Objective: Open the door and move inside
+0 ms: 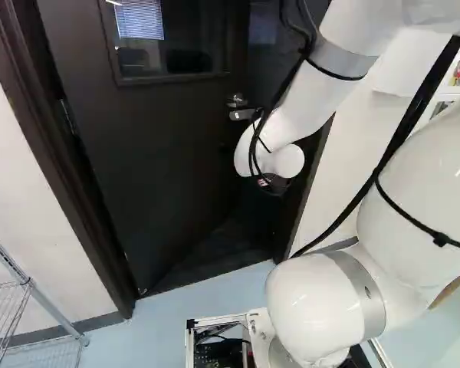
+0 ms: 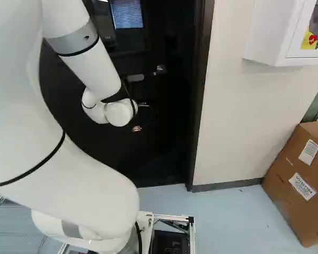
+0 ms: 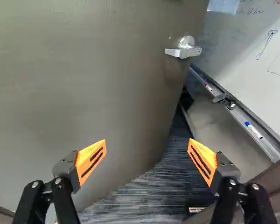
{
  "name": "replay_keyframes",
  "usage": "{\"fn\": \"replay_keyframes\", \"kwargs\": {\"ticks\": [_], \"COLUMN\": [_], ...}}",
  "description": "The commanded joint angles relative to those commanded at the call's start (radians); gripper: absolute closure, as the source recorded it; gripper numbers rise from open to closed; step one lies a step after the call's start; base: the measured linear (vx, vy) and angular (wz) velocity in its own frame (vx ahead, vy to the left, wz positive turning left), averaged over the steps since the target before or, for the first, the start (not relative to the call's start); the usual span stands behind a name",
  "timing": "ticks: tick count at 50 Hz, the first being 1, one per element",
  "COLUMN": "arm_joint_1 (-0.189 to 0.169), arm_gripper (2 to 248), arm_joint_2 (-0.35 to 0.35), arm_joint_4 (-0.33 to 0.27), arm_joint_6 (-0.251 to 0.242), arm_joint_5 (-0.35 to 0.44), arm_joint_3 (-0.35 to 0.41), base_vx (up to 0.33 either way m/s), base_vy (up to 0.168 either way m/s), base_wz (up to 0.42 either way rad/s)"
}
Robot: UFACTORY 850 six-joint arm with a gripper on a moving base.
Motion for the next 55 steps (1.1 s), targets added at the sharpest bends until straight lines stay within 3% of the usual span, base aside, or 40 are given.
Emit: {"fn": "replay_keyframes", "kwargs": {"ticks": [55], "arm_joint_1": [0.0], "arm_gripper": [3], "arm_joint_2": [0.0], "arm_joint_4": [0.0], "arm_joint_6": [0.0], "arm_joint_5": [0.0], "arm_joint_3": [0.0], "base_vx": [0.141], "base_vy": [0.06], "base_wz": [-0.014]}}
